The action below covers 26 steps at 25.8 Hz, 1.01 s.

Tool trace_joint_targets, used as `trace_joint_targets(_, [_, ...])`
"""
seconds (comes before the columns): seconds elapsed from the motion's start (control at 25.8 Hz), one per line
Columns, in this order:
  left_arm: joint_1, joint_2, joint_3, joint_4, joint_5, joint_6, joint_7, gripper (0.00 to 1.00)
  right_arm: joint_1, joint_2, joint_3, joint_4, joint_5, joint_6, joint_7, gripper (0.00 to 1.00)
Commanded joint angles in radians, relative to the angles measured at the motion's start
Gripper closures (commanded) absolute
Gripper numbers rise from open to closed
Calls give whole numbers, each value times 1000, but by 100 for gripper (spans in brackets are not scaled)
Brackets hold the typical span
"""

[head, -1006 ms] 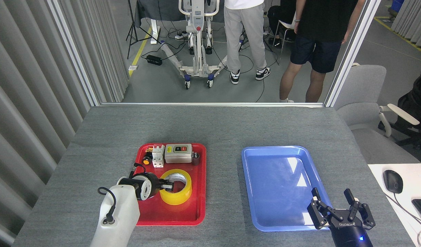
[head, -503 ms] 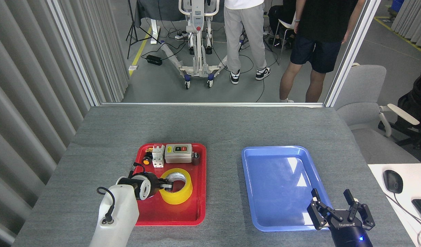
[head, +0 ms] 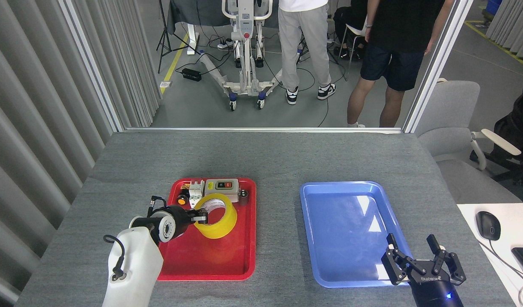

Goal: Place and move tape with both arms
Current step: 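Lift the tape roll and carry it off the red tray toward the robot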

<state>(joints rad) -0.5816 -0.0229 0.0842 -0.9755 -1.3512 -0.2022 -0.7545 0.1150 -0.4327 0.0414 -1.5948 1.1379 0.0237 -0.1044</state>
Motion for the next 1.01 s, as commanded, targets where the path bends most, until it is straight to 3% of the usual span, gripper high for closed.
trace_joint_targets(0.0, [29, 15, 83, -89, 199, -57, 21, 94, 0, 0, 0, -1, 2, 1, -4, 0])
trace_joint_targets(0.08, [49, 15, 123, -121, 365, -83, 20, 100, -2, -1, 0, -1, 3, 1, -4, 0])
trace_joint_targets(0.31, [54, 24, 146, -101, 687, -101, -132, 100, -5, -1, 0, -1, 3, 2, -6, 0])
trace_joint_targets(0.35, [60, 43, 144, -81, 787, -134, -174, 100, -5, -1, 0, -1, 3, 2, -6, 0])
trace_joint_targets(0.43, [75, 110, 138, -46, 959, -298, -253, 100, -5, -1, 0, -1, 3, 4, -6, 0])
trace_joint_targets(0.54, [123, 149, 106, -26, 985, -583, -270, 100, -6, -3, 2, 1, 3, 5, -14, 0])
trace_joint_targets(0.7, [189, 150, 80, -38, 1060, -583, -338, 100, -21, -21, 3, 1, 0, -27, -18, 0])
trace_joint_targets(0.81, [230, 155, 17, -49, 1172, -583, -378, 100, -64, -23, 2, 16, -7, -226, -20, 0])
trace_joint_targets(0.97, [246, 156, -50, -75, 1207, -583, -385, 100, -57, -38, 14, 18, -69, -476, -20, 0])
